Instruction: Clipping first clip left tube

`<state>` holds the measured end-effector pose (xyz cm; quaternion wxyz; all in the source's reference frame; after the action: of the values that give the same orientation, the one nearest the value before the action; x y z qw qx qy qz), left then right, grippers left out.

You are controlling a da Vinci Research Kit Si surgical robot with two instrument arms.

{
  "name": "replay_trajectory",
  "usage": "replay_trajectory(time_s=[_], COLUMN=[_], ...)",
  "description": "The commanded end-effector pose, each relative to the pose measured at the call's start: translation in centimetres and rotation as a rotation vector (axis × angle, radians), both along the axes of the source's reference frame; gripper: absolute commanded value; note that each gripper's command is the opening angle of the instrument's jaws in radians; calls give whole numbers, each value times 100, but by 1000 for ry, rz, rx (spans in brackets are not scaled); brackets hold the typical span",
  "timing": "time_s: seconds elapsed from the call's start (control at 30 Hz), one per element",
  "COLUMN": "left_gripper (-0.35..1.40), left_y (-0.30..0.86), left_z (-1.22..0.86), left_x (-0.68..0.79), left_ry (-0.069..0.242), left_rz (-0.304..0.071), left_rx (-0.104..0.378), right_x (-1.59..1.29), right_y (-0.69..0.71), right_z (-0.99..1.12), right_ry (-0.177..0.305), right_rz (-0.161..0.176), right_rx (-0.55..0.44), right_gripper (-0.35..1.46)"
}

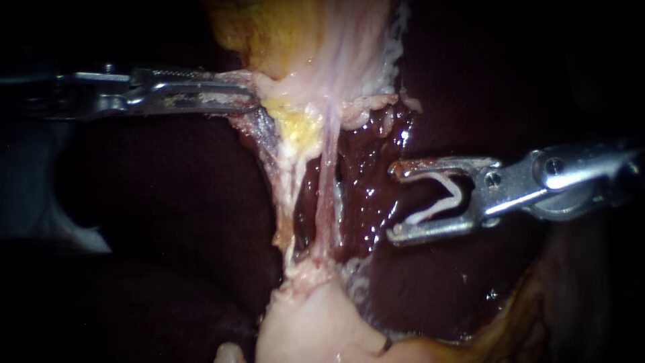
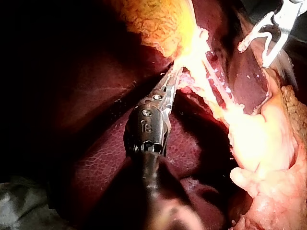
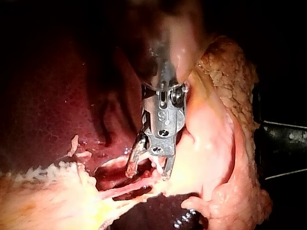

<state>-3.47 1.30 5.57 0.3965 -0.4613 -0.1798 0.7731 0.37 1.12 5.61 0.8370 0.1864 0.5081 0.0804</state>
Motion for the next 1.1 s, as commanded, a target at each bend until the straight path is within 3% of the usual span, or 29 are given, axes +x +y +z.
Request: replay_trajectory(time_s=[0.03,0.17,0.33,0.47,0.67,0.9,1.1], left_gripper=[-35,-35,-35,-35,-35,-35,-35], left_y=[0,0,10,16,11,8,8], left_z=[-1,-18,-63,-95,-105,-99,-99], left_x=[1,18,53,69,61,52,51], left_ry=[-1,1,-18,-23,-19,-18,-18], left_rz=[1,0,-39,-54,-58,-59,-59], left_rx=[0,3,-1,-19,-33,-36,-36], right_x=[0,0,0,0,10,57,96], right_y=[0,0,0,0,-4,-29,-47], right_z=[0,0,2,2,0,8,20], right_ry=[0,0,-1,-1,4,34,28], right_rz=[0,0,0,0,-7,-64,-73], right_rx=[0,0,-1,-1,5,72,120], right_gripper=[48,48,48,48,48,48,48])
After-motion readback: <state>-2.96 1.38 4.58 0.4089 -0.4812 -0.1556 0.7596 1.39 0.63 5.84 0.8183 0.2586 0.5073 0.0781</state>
